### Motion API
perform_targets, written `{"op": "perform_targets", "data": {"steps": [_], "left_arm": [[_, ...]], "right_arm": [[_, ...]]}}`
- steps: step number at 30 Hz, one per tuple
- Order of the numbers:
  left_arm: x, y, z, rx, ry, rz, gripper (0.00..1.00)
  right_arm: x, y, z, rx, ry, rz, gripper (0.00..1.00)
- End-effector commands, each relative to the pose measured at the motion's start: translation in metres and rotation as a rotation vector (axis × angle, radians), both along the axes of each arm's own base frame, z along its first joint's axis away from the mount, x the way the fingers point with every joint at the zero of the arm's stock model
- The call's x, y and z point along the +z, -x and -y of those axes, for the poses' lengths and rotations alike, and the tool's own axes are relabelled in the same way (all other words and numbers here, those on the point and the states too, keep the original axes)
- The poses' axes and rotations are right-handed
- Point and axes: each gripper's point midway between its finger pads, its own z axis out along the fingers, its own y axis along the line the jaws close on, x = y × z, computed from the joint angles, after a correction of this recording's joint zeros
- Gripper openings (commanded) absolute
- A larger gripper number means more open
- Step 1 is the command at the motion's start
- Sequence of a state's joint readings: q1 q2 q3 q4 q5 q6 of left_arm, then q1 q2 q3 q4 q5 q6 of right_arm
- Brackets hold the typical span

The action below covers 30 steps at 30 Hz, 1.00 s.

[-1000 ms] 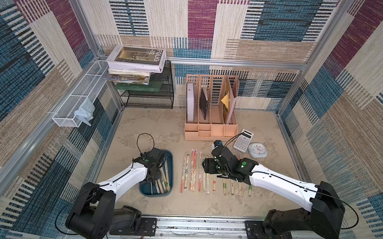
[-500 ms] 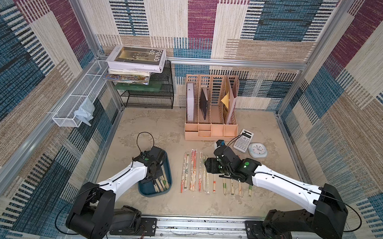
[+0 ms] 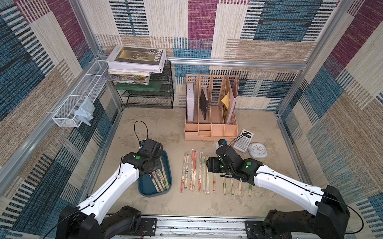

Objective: Take the paired disposable chopsticks out of the storage box
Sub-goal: Pick up the paired disposable chopsticks from the storage box, then place the paired disposable chopsticks at the center of the board.

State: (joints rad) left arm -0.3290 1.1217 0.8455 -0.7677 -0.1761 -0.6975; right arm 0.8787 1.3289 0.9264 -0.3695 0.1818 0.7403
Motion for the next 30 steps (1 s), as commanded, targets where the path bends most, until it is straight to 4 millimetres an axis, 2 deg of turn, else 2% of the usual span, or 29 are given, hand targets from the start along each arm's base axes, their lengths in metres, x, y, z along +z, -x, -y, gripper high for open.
{"op": "perform_targets", "data": {"steps": [1,8,13,17,24,27,30], "left_arm": [[0.012,-0.003,0.016,-0.067,0.052,0.015,0.0],[0.033,-0.013,0.051,-0.158,0.068,0.063,0.0],[0.033,-0.019,0.101,-0.261,0.049,0.068,0.0],[0.027,-0.026,0.14,-0.313,0.057,0.059,0.0],[0.017,-0.031,0.215,-0.373,0.06,0.051,0.0],[0.008,-0.031,0.247,-0.395,0.053,0.042,0.0],[-0.008,-0.028,0.272,-0.411,0.037,0.02,0.0]], "right_arm": [[0.003,-0.001,-0.004,0.011,-0.017,0.01,0.73],[0.0,-0.001,0.001,-0.001,-0.02,0.006,0.73],[-0.006,-0.003,0.017,-0.033,-0.024,-0.009,0.73],[-0.011,-0.003,0.037,-0.074,-0.033,-0.021,0.73],[-0.015,0.004,0.093,-0.186,-0.042,-0.017,0.73],[-0.016,0.009,0.114,-0.225,-0.059,-0.011,0.73],[-0.016,0.013,0.125,-0.245,-0.071,0.012,0.73]]}}
